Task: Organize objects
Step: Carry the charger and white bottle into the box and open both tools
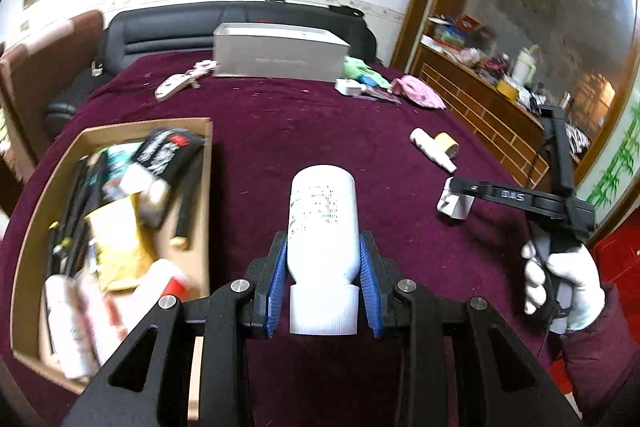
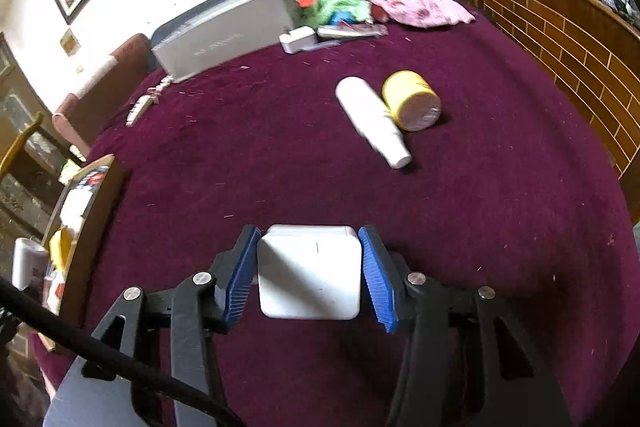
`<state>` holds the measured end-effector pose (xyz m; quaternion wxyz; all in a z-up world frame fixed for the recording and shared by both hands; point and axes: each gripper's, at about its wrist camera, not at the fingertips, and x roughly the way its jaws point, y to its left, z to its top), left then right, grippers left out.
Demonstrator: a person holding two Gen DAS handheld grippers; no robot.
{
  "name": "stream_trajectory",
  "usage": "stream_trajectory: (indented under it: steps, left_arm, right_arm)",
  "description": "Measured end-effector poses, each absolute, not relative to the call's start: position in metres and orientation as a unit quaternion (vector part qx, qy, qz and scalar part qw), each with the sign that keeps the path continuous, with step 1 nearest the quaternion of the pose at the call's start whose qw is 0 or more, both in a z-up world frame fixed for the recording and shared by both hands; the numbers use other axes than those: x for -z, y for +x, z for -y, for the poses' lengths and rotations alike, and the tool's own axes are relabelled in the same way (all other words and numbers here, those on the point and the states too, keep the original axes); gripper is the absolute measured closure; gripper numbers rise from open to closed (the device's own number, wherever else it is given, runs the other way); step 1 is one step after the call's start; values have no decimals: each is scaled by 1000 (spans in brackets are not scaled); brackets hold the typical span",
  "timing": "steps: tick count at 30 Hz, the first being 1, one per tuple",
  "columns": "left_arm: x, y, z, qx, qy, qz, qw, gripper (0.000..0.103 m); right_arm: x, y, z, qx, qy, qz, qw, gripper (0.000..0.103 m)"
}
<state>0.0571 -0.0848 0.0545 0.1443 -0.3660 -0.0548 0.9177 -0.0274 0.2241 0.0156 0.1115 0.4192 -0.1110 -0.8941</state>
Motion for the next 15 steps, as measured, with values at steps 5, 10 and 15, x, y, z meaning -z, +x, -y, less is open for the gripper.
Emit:
stream_trajectory:
  steps: [5,10,15]
  left_arm:
    - [-52,75,119,-923,-357,84,117,74]
    - [-51,92,155,-930,-342,102,84,74]
    - [-44,97,184,-931,-342,116,55,74]
  right_arm:
    - [-36,-11,-181,900,402,79,148,55]
    - [-44,-3,-144,890,403,84,195,54]
    - [-53,4,-94,878,405,79,245,54]
